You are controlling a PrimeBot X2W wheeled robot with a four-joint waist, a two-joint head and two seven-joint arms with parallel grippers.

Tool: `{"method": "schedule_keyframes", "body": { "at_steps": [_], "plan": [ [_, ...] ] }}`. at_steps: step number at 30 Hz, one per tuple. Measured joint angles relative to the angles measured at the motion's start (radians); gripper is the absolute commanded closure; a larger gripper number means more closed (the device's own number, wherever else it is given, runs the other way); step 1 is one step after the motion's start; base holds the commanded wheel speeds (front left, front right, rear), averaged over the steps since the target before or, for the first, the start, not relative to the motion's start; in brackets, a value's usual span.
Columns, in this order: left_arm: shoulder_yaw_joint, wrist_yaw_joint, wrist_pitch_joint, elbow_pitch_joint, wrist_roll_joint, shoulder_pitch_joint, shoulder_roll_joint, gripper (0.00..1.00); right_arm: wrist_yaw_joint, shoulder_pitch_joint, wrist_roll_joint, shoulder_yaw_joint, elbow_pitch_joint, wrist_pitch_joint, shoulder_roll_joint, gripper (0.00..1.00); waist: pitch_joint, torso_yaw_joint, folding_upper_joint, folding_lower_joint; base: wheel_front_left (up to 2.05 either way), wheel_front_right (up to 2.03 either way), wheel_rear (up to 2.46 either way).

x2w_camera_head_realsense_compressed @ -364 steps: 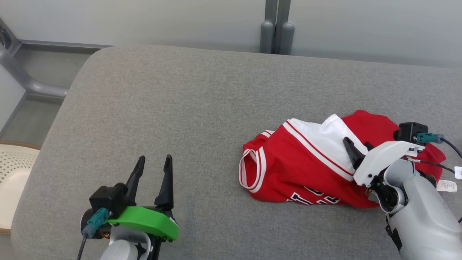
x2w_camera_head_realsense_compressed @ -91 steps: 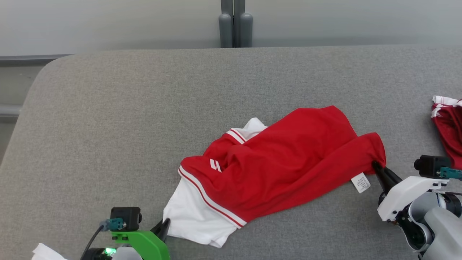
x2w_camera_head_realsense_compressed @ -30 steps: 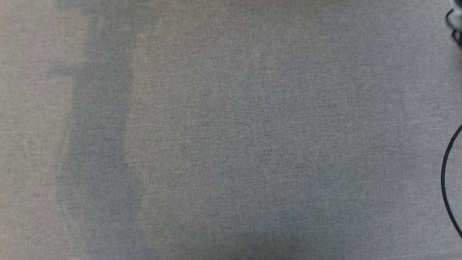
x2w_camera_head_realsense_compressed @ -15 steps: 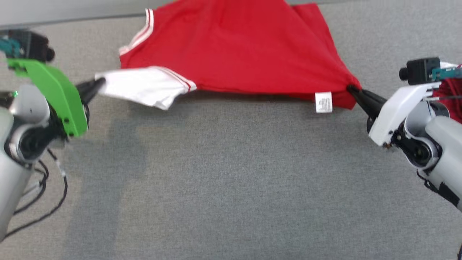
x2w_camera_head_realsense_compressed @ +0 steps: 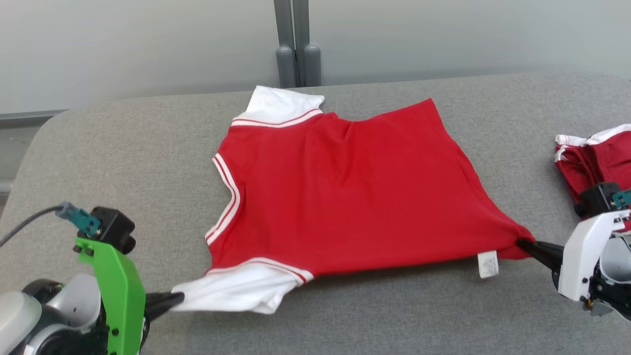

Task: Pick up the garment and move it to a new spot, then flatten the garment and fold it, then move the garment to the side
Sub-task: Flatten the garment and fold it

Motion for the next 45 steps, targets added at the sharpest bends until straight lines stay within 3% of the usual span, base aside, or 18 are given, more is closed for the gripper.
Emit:
{"method": "schedule_keyframes", "body": {
  "at_steps": [8, 17, 26, 36, 37, 39, 40, 41, 42, 43, 45],
  "plan": [
    [-0.011, 0.046, 0.02, -0.122, -0.053, 0.086, 0.067, 1.0, 0.0, 0.116, 0.049, -0.014, -0.096, 0.117, -0.093, 1.0, -0.004, 0.0, 0.0, 0.0, 0.0, 0.0, 0.0],
    [0.014, 0.045, 0.044, -0.13, -0.07, 0.055, 0.075, 1.0, 0.0, 0.128, 0.03, -0.081, -0.192, 0.19, -0.124, 1.0, 0.033, -0.014, 0.0, 0.0, 0.0, 0.0, 0.0],
    [0.019, 0.028, 0.181, 0.008, -0.083, -0.142, -0.026, 1.0, 0.0, 0.023, 0.02, -0.191, -0.175, 0.336, -0.095, 1.0, 0.111, -0.018, 0.0, 0.0, 0.0, 0.0, 0.0],
    [-0.006, -0.008, 0.247, 0.273, -0.026, -0.358, -0.198, 1.0, 0.0, -0.133, -0.037, -0.271, -0.063, 0.46, 0.037, 0.98, 0.216, -0.023, 0.0, 0.0, 0.0, 0.0, 0.0],
    [-0.009, -0.015, 0.246, 0.3, -0.021, -0.376, -0.214, 1.0, 0.0, -0.147, -0.047, -0.276, -0.046, 0.472, 0.055, 0.95, 0.226, -0.023, 0.0, 0.0001, 0.0, 0.0, 0.0],
    [-0.012, -0.025, 0.244, 0.352, -0.014, -0.403, -0.243, 1.0, 0.0, -0.171, -0.069, -0.287, -0.011, 0.491, 0.087, 0.75, 0.243, -0.024, 0.0, 0.0001, 0.0, 0.0, 0.0],
    [-0.012, -0.03, 0.242, 0.372, -0.012, -0.411, -0.255, 1.0, 0.0, -0.179, -0.078, -0.291, 0.002, 0.496, 0.1, 0.52, 0.248, -0.024, 0.0, 0.0001, 0.0, 0.0, 0.0],
    [-0.012, -0.038, 0.233, 0.397, -0.008, -0.42, -0.269, 1.0, 0.0, -0.186, -0.09, -0.297, 0.017, 0.501, 0.116, 0.16, 0.254, -0.024, 0.0, 0.0001, 0.0, 0.0, 0.0],
    [-0.012, -0.046, 0.225, 0.418, -0.007, -0.426, -0.282, 0.42, 0.0, -0.191, -0.1, -0.302, 0.031, 0.504, 0.131, 0.0, 0.257, -0.024, 0.0, 0.0001, 0.0, 0.0, 0.0],
    [-0.014, -0.053, 0.221, 0.434, -0.005, -0.43, -0.29, 0.0, 0.0, -0.194, -0.107, -0.308, 0.04, 0.504, 0.142, 0.0, 0.258, -0.024, 0.0, 0.0001, 0.0, 0.0, 0.0],
    [-0.012, -0.07, 0.199, 0.469, -0.003, -0.432, -0.307, 0.0, 0.0, -0.195, -0.119, -0.323, 0.057, 0.503, 0.165, 0.0, 0.253, -0.023, 0.0, 0.0001, 0.0, 0.0, 0.0]
  ]
}}
